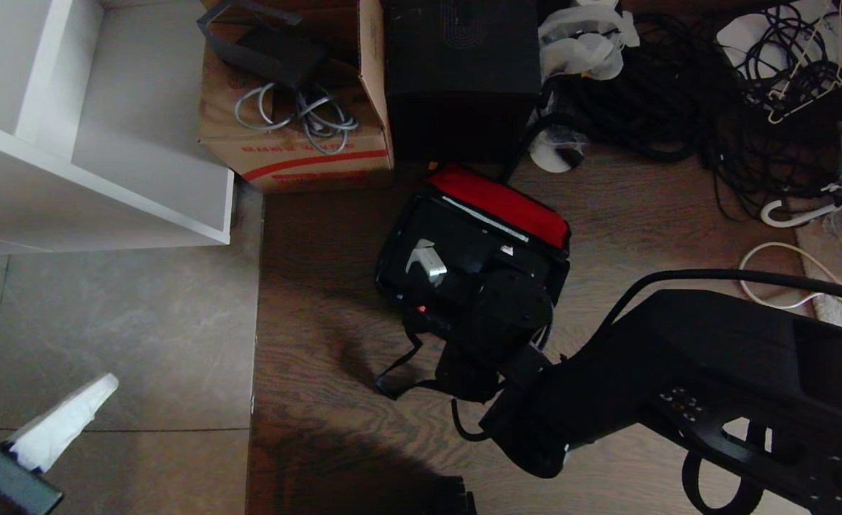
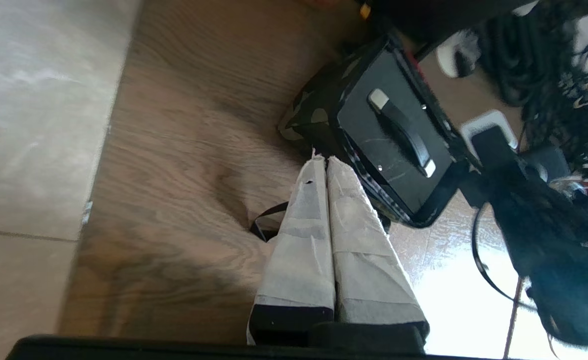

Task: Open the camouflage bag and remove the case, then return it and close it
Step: Lift the black box

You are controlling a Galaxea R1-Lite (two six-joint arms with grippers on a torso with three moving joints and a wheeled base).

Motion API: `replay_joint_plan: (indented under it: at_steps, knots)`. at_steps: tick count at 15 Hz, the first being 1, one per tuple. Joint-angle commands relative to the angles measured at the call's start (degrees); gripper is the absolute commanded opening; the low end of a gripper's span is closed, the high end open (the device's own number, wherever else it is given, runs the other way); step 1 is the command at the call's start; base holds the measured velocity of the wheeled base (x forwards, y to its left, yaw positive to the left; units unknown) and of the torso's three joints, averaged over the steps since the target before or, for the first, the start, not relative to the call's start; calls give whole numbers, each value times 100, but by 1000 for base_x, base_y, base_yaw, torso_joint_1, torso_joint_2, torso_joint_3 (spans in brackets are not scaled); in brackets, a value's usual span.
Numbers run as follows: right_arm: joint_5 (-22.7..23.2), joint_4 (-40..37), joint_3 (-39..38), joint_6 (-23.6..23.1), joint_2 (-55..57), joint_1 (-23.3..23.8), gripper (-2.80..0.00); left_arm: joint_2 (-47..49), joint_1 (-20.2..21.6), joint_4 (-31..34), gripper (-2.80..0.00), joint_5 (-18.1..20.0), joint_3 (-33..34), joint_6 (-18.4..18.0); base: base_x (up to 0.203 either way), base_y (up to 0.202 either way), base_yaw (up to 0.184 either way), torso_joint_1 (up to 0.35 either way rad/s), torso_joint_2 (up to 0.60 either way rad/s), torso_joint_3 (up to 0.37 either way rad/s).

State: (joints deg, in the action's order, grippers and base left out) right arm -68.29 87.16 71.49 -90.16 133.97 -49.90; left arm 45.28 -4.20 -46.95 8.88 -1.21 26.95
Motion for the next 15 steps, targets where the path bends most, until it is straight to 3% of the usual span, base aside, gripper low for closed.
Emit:
replay_joint_plan:
  at_steps: [1, 4, 6, 7, 8, 9, 11, 13, 15]
  knots:
    - [-35, 51, 14, -81, -46, -11, -280, -2301, 170, 1478, -280, 72, 18, -67, 0, 0, 0, 0, 0, 0]
    - [-26, 51, 65, -131, -36, -11, -280, -4209, 273, 3686, -280, -20, -198, -725, 0, 0, 0, 0, 0, 0]
    - [-26, 51, 30, -109, 0, -11, -280, -4614, 338, 5069, -280, -777, -292, -1428, 0, 0, 0, 0, 0, 0]
    - [-26, 51, 49, -108, 24, -11, -280, -4572, 368, 5563, -280, -1228, -339, -1951, 0, 0, 0, 0, 0, 0]
    - [-26, 51, 67, -116, 30, -11, -280, -4541, 386, 5646, -280, -1275, -362, -2398, 0, 0, 0, 0, 0, 0]
    - [-26, 51, 58, -113, 9, -11, -280, -4529, 393, 5669, -280, -1231, -370, -2525, 0, 0, 0, 0, 0, 0]
    - [-26, 51, 37, -108, 4, -11, -280, -4530, 387, 5292, -280, -881, -80, -3076, 0, 0, 0, 0, 0, 0]
    - [-11, 51, 19, -98, -5, -11, -280, -4532, 387, 4542, -280, -907, 118, -2978, 0, 0, 0, 0, 0, 0]
    - [0, 51, 58, -99, 16, -11, -280, -4528, 385, 4635, -280, -912, 165, -2951, 0, 0, 0, 0, 0, 0]
